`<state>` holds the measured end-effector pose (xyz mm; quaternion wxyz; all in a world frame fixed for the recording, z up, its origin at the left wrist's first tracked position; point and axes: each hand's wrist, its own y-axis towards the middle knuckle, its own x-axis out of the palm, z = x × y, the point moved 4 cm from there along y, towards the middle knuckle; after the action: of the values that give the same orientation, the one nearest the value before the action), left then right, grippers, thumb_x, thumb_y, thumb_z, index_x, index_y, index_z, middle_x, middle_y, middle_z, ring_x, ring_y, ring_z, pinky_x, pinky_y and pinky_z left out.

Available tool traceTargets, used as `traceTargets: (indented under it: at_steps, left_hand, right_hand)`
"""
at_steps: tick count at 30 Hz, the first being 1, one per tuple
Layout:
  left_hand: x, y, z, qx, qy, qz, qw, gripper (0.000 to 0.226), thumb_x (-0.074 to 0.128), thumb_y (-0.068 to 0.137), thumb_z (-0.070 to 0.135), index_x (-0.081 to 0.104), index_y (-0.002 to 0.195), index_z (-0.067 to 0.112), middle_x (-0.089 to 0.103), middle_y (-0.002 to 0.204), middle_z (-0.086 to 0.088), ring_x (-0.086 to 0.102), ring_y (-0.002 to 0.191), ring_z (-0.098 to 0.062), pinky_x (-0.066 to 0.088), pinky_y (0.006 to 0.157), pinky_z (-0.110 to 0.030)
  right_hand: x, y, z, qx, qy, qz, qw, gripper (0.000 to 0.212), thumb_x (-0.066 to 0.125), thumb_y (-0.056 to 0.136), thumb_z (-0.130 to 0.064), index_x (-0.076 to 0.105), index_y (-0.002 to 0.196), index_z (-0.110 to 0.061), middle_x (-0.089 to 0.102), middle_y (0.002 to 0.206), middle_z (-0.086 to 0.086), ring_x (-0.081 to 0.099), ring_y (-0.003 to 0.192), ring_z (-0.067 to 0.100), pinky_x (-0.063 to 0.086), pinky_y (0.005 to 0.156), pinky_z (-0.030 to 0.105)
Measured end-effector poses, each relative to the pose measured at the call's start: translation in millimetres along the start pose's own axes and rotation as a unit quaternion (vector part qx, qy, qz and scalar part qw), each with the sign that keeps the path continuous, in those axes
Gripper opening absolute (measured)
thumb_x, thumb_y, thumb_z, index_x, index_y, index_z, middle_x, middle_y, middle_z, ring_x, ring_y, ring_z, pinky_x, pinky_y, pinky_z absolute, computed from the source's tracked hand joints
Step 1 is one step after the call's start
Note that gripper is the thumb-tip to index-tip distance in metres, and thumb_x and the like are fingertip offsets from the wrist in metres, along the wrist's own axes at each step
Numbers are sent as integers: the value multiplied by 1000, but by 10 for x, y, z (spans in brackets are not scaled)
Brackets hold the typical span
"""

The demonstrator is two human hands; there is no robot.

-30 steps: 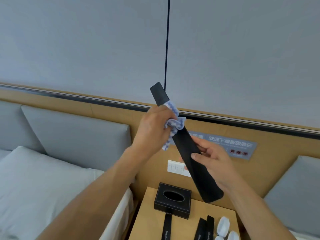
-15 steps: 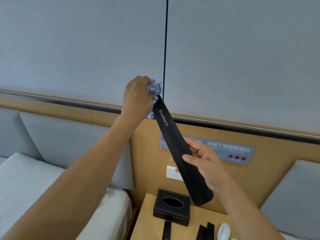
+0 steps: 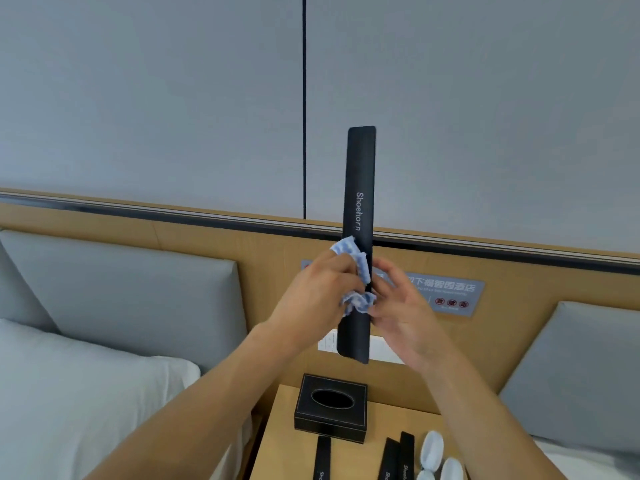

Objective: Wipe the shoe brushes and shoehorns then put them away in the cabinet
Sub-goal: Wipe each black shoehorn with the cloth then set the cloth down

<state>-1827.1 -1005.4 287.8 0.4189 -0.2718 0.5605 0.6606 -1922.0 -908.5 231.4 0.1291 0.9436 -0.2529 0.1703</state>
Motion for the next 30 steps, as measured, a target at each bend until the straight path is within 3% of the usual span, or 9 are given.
traceTargets:
  at_steps: [4, 8, 12, 15, 17, 23, 30]
  left_hand:
    - [-64, -39, 12, 46, 7, -3, 999, 16, 75, 76, 3, 78, 89, 12, 66, 94, -3, 54, 89, -21, 52, 66, -41]
    - [-68, -28, 70, 83, 12, -19, 996, 20, 74, 73, -1, 77, 87, 12, 66, 95, -3, 56, 90, -22, 51, 67, -40]
    - [-68, -56, 18, 44, 14, -6, 999, 23, 72, 73, -4, 75, 86, 14, 61, 103, -4, 55, 92, -19, 52, 65, -38]
    - [-73, -39, -1, -2, 29, 36, 999, 19, 76, 76, 3, 72, 90, 16, 58, 112, -4, 55, 97, -18, 50, 65, -29]
    - [-65, 14, 38, -30, 38, 79, 996, 17, 77, 77, 6, 71, 92, 11, 60, 108, -7, 56, 94, -21, 50, 62, -30]
    - [-3, 194, 192, -63, 86, 135, 985, 7, 67, 80, 1, 68, 79, 8, 60, 88, -5, 48, 77, -21, 43, 55, -34]
    - [-78, 172, 157, -17, 61, 96, 993, 7, 68, 80, 7, 75, 79, 4, 62, 85, -8, 52, 79, -25, 49, 55, -37]
  right_hand:
    - [-33, -27, -134, 26, 38, -29, 999, 53, 64, 83, -11, 55, 135, -16, 64, 129, 18, 65, 108, 40, 51, 94, 56]
    - [-70, -6, -199, 77, -12, 80, 994, 49, 64, 88, -44, 64, 124, -12, 73, 113, 14, 72, 100, 33, 56, 90, 49]
    - [-143, -57, -203, 101, -5, 131, 986, 30, 49, 103, -33, 62, 123, -13, 75, 112, 12, 73, 101, 34, 57, 86, 46]
    - [-86, -111, -90, 108, 111, 140, 978, 30, 46, 105, -19, 55, 128, -3, 72, 114, 23, 71, 104, 38, 62, 80, 45]
    - [-33, -122, -3, 99, 186, 146, 967, 31, 46, 104, -15, 53, 130, 0, 68, 119, 27, 69, 108, 39, 62, 82, 45]
    - [64, -49, 80, 50, 282, 183, 940, 34, 50, 102, -24, 61, 122, 0, 73, 110, 22, 73, 101, 31, 63, 75, 39]
    - [-28, -50, 71, 5, 299, 200, 933, 47, 51, 101, -32, 51, 133, 2, 70, 117, 25, 72, 103, 36, 62, 72, 43]
